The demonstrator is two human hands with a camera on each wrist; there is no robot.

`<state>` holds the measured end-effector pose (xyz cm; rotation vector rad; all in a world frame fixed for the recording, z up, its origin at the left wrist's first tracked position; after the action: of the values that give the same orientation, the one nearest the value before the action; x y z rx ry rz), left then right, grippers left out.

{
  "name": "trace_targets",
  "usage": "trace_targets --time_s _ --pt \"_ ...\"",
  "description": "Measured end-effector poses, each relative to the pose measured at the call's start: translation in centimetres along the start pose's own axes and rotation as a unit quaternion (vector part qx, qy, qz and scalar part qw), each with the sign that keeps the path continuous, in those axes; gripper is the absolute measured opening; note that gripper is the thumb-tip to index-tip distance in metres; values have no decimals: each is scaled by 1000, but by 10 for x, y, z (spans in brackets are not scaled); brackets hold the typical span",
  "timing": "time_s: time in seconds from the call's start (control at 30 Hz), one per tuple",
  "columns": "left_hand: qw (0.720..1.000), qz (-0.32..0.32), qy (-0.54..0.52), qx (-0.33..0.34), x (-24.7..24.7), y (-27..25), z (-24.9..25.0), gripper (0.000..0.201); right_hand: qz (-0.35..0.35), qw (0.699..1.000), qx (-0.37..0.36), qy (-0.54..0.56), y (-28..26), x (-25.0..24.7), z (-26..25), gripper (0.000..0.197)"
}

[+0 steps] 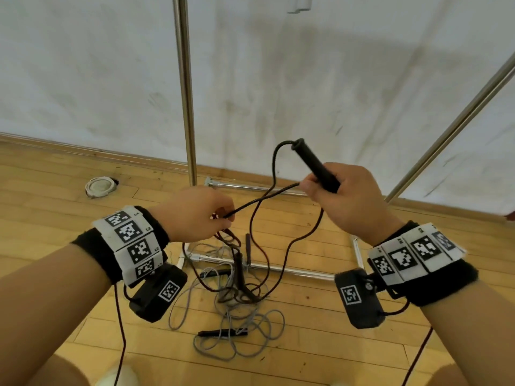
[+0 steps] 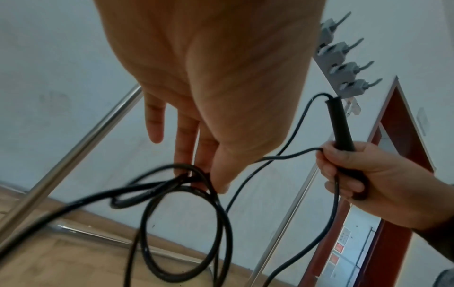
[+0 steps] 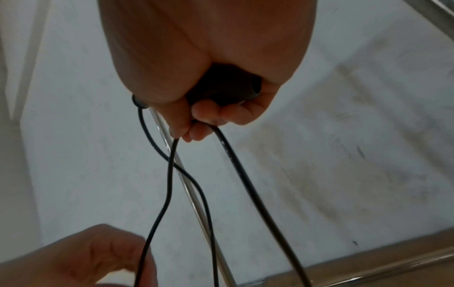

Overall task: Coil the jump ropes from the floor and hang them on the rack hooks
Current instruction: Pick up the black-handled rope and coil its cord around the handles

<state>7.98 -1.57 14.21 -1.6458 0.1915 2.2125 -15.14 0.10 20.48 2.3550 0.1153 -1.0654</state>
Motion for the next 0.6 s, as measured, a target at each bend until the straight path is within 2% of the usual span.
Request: trace_targets --time_s 0.07,0.2,0.27,0.43,0.53,0.6 --pt "999 -2 -29 -12 -1 0 -5 7 11 1000 4 5 -1 -8 7 14" --pt "997 28 -66 -14 -4 -1 -1 9 -16 999 26 16 -6 -5 15 5" --pt "995 54 -88 -3 -8 -3 6 12 -25 999 31 33 -8 1 14 16" --pt "988 59 -118 75 -11 -10 31 15 -68 995 22 68 -11 26 -1 24" --pt "980 71 -167 86 -16 -13 38 16 -108 992 2 68 -13 43 -12 17" --pt "978 65 -178 85 -16 -14 38 15 -126 989 6 82 -13 48 -14 19"
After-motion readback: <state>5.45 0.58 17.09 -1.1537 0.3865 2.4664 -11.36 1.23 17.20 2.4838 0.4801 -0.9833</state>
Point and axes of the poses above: each hand's wrist, its own y-axis towards the middle knuckle, its own x-axis out of the palm, z = x × y, the point moved 6 cm from there along y, towards the middle knuckle, and after that the axes turned 11 degrees about -x, right-handed, at the moved point
